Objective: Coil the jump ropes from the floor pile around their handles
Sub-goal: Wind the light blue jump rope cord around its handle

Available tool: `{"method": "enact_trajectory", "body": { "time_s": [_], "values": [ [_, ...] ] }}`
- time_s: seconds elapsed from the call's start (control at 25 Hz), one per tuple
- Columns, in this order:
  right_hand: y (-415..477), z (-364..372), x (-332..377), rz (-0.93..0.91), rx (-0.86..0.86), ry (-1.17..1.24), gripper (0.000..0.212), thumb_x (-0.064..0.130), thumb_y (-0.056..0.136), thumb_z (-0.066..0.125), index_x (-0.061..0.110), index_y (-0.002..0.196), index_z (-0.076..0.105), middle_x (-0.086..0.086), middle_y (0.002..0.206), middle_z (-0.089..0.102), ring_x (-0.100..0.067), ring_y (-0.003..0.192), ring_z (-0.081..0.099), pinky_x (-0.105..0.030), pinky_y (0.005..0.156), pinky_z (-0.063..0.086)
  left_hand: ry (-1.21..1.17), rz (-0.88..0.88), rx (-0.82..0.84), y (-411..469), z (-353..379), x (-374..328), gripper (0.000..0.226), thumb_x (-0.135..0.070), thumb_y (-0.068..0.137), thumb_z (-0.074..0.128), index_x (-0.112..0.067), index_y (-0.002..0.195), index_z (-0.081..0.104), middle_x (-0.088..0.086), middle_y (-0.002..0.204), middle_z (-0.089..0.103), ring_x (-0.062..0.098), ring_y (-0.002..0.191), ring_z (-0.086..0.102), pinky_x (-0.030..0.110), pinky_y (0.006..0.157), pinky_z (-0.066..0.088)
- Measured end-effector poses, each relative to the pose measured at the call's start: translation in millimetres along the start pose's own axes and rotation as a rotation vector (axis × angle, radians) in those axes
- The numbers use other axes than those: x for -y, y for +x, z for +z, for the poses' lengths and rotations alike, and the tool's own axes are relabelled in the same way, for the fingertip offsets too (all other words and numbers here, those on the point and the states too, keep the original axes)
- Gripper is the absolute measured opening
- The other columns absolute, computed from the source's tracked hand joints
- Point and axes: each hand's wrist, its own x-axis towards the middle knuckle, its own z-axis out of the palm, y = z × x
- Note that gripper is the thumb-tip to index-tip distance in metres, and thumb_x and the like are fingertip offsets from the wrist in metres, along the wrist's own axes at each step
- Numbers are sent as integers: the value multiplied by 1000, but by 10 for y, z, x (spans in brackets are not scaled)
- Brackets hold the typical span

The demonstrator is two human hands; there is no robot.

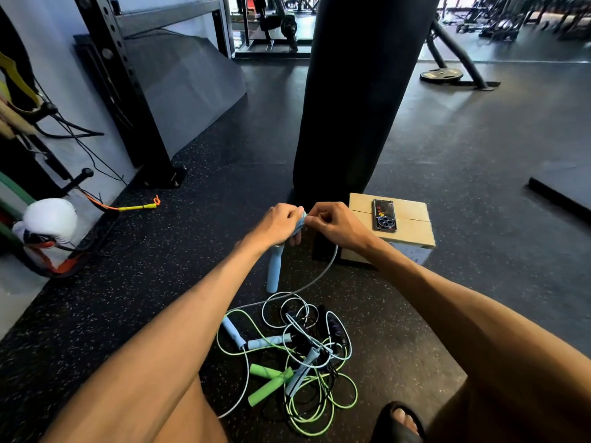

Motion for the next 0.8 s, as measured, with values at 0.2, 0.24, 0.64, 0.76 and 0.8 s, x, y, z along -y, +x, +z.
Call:
{"method": "enact_trajectory", "body": {
  "time_s": [0.2, 0.24, 0.64, 0.76, 0.8],
  "values": [
    [62, -51, -52, 110, -135, 145, 9, 20, 98, 53, 17, 92, 60, 4, 78, 62, -9, 68, 60, -23, 61, 47, -172, -94, 183, 2, 35, -51, 53, -36, 102, 43, -15, 54, 53, -3, 40, 49, 10, 37, 45, 29, 52, 42],
    [62, -51, -71, 130, -142, 165, 10, 19, 99, 51, 17, 92, 58, 2, 76, 61, -11, 67, 59, -26, 60, 47, -292, -126, 237, 3, 33, -49, 52, -36, 101, 44, -14, 55, 53, -1, 40, 44, 12, 35, 41, 29, 50, 40],
    [-94, 35, -101, 382, 205, 362, 25, 3, 98, 38, -5, 113, 55, -22, 99, 73, -29, 98, 70, -42, 88, 54, -1295, -251, 286, -22, -204, -161, 38, -29, 103, 37, -1, 95, 60, 3, 61, 45, 14, 58, 44, 28, 69, 40],
    [-124, 87, -119, 458, 378, 325, 24, 0, 96, 44, -4, 117, 55, -20, 105, 73, -23, 95, 68, -31, 81, 55, -1365, -192, 182, 0, -240, -175, 35, -19, 105, 33, 4, 110, 59, 11, 81, 57, 19, 75, 57, 30, 77, 53],
    [-134, 98, -116, 471, 427, 320, 23, 0, 97, 45, -5, 117, 55, -20, 104, 72, -21, 90, 69, -25, 74, 56, -1353, -166, 126, 10, -238, -177, 33, -15, 105, 33, 5, 111, 59, 14, 85, 59, 22, 78, 60, 31, 78, 55]
  ]
}}
